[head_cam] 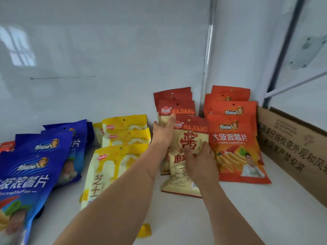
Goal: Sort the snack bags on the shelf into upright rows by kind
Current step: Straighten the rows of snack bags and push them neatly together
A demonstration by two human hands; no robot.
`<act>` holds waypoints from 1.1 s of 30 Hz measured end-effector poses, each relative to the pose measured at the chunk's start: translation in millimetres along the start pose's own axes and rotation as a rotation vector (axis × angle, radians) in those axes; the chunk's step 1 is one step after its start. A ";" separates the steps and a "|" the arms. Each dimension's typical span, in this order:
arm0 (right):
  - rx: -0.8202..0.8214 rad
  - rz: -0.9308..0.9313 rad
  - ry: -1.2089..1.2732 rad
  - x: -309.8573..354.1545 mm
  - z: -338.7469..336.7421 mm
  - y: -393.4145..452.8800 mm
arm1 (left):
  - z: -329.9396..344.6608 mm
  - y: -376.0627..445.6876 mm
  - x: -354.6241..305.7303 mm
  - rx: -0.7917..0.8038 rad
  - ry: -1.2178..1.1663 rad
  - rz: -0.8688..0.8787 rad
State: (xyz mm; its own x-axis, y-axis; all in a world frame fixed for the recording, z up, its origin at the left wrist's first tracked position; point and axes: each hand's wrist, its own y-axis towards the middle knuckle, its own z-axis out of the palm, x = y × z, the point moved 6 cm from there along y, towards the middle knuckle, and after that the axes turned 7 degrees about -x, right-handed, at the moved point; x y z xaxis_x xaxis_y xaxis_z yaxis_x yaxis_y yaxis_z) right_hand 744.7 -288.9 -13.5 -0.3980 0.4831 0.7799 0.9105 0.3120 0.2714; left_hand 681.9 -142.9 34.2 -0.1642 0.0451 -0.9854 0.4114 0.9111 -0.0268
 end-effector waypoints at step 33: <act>0.251 -0.091 0.130 -0.7 3.1 20.0 | 17.1 22.7 27.5 0.058 -0.132 -0.212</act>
State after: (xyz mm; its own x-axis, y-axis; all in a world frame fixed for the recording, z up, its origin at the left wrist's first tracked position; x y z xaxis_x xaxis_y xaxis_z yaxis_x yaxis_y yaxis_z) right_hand 762.8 -280.5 -10.4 -0.4445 0.3399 0.8288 0.8090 0.5495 0.2085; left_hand 702.0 -128.0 3.6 -0.1358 -0.2017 -0.9700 0.4319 0.8691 -0.2412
